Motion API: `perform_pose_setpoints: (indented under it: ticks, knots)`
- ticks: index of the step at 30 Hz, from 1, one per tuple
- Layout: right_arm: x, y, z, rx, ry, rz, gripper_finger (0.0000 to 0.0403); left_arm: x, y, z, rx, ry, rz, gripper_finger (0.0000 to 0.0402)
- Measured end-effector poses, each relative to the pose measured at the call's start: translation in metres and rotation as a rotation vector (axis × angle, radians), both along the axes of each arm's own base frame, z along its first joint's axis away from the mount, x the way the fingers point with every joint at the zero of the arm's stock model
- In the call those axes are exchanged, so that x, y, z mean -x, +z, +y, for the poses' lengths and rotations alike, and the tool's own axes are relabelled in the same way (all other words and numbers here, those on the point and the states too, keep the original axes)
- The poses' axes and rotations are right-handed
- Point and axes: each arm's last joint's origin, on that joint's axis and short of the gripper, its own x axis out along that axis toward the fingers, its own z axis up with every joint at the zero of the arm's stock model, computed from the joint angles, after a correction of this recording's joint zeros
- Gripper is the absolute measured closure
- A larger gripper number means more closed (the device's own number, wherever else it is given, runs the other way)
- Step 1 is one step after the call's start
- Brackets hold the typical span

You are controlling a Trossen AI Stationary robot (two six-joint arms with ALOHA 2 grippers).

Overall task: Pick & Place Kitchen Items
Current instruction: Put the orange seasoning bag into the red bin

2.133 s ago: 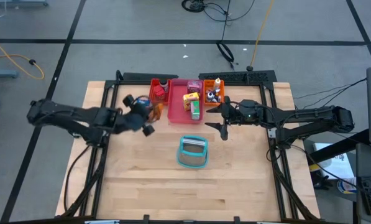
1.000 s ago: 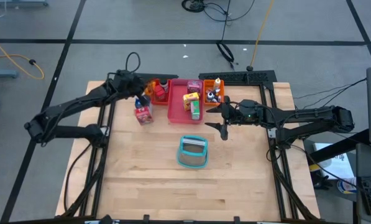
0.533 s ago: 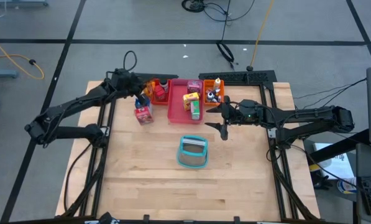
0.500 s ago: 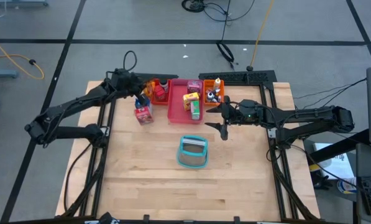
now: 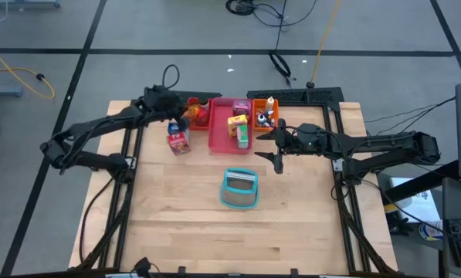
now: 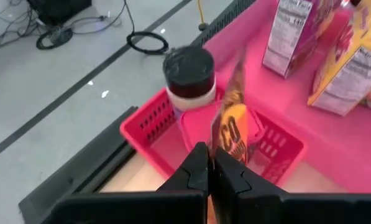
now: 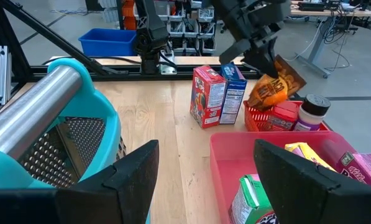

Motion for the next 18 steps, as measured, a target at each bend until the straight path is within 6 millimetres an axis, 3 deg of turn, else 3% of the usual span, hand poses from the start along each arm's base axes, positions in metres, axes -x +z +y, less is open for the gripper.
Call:
perform_pose_setpoints:
  ticks: [8, 18]
  knots:
    - [0.0, 0.0, 0.0, 0.0, 0.0, 0.0, 0.0149, -0.005, 0.003, 0.003, -0.023, -0.038, -0.066, 0.0401]
    - [0.0, 0.0, 0.0, 0.0, 0.0, 0.0, 0.0149, -0.003, -0.008, -0.002, 0.001, -0.077, -0.035, 0.0401]
